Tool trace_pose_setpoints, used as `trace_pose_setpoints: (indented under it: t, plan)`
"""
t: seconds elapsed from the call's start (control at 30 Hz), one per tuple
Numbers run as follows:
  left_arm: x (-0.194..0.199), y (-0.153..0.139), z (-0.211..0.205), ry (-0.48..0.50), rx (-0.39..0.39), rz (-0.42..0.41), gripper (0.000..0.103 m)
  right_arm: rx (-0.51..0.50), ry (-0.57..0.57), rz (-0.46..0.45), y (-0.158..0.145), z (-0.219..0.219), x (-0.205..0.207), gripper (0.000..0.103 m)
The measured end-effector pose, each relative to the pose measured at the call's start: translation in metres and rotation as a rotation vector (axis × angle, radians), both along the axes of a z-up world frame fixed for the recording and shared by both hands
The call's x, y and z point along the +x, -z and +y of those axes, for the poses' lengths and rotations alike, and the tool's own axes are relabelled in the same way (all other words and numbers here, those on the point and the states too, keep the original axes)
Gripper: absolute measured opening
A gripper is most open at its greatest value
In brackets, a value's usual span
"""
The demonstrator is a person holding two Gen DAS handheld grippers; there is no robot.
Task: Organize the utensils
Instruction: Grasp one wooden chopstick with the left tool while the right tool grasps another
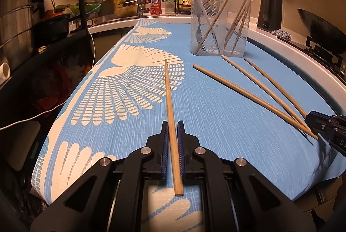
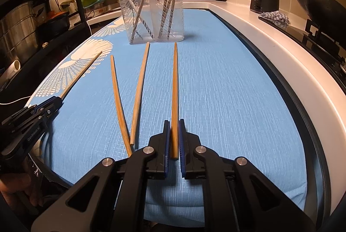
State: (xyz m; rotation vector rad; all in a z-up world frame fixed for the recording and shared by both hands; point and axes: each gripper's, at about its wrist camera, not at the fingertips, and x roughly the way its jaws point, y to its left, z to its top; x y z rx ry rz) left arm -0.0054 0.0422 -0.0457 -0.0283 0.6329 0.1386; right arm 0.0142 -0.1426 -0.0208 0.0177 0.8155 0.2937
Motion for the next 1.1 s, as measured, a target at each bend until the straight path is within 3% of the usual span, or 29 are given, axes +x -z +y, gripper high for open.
trace_pose_setpoints:
  t: [0.47,1.1]
  plan:
    - [-0.014,0.0,-0.012,0.133,-0.036,-0.016,0.007,0.02,0.026,0.025,-0.001,-0.007,-0.002,0.007]
    - [-0.024,0.001,-0.013,0.107,-0.018,-0.04,0.008,0.018,0.024,0.006,0.001,-0.008,-0.005,0.008]
